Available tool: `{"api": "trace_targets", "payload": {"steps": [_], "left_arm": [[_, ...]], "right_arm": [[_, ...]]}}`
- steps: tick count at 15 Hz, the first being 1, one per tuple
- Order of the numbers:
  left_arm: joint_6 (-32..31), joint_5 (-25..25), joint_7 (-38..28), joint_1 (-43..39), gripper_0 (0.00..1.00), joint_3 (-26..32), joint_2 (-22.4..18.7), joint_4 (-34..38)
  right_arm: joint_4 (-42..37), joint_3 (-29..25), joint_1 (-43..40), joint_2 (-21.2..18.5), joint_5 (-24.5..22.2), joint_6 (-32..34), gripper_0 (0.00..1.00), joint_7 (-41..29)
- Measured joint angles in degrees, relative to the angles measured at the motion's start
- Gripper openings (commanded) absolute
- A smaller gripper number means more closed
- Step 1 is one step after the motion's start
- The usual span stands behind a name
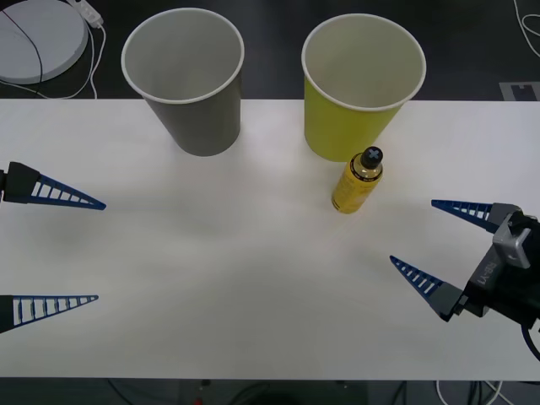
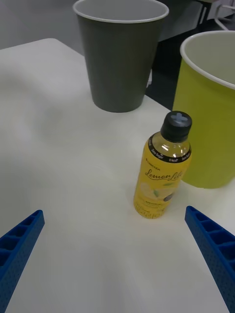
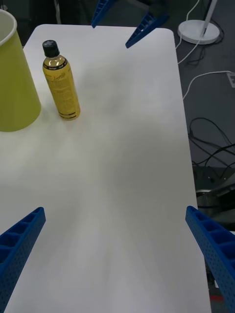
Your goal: Put the can into the green bin and the plastic bottle into the gray bin
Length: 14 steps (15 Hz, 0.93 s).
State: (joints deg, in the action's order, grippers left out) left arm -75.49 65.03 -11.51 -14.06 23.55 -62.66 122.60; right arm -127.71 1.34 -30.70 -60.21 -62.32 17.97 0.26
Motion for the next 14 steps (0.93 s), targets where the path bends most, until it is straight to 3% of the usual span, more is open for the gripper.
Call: {"api": "trace_targets", "payload": {"steps": [9, 14], "left_arm": [[0.00, 0.00, 0.00, 0.00, 1.00, 0.00, 0.00, 0.00], [0.00, 0.00, 0.00, 0.00, 1.00, 0.00, 0.00, 0.00]], "right_arm": [[0.37, 2.36, -3.10, 6.73, -0.07, -13.74, 1.00, 0.84], [0.77, 12.06, -0.60, 10.67, -4.27, -25.87, 1.00, 0.18]]}}
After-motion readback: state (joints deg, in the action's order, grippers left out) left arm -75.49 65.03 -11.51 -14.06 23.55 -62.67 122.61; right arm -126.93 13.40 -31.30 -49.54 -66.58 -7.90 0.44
